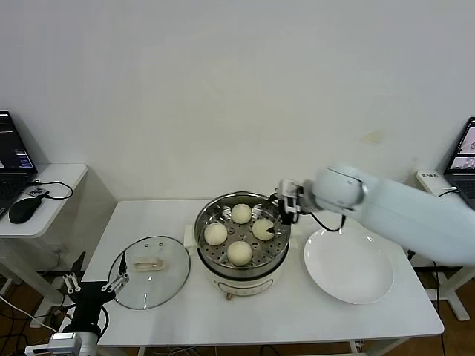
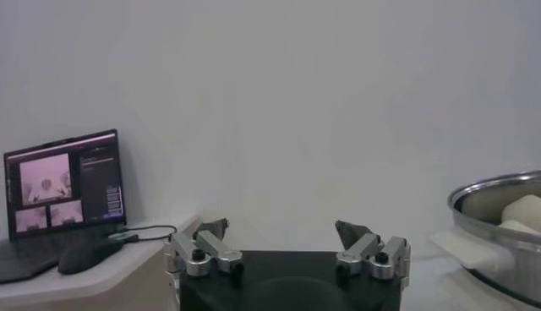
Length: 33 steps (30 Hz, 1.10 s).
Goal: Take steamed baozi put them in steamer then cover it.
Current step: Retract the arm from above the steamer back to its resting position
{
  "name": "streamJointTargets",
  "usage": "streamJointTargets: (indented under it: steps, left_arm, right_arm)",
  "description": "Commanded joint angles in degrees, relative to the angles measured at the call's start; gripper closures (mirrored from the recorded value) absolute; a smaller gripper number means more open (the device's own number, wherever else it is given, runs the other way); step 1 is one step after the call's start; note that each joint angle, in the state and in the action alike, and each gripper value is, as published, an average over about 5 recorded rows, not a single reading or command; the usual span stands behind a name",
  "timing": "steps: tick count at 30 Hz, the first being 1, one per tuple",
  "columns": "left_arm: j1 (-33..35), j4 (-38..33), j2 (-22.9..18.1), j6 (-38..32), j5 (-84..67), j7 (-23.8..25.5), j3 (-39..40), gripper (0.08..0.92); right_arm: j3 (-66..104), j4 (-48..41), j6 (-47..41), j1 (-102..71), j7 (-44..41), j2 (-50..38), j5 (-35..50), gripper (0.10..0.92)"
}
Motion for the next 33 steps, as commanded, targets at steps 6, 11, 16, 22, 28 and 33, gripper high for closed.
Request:
streamJointTargets:
  steps: [6,11,16,22,28,33]
  left_arm:
    - [1.36,2.37,-1.16,-2.25,2.18,-0.68,2.17,0.177]
    - [1.07,5.30,-1.67,-3.71,5.37,-1.73,3.94,0.177]
    - [-1.28,10.20,-1.26,-5.89,16.17,-3.74,4.03,0.177]
    - [-5.21,18.89,1.02,-11.50,41.84,-4.58,0.49,0.177]
    - [-4.06,24.09,2.69,-15.81,68.09,-7.90,-3.10,0.177]
    - [-1.07,24.38,2.74,-14.49,77.40,-8.40,-2.90,0.177]
  right_arm:
    - [70.15,11.45,28.53,-74.83,28.18,1.30,-12.48,0.203]
    - [83.23,9.11,37.79,-85.79,26.29,16.99,-18.31,0.202]
    - [92.71,9.56,42.27,-91.76,22.31,31.41,-20.33,0.203]
    - [100.35,12.54,40.89,-97.15,18.44,41.38,-16.90,0.203]
    - [105.36,13.19,40.80,-100.56,19.57,44.35,-16.45,0.203]
    - [108.29,12.44,41.40,-100.44,19.93,46.52,-16.28,0.203]
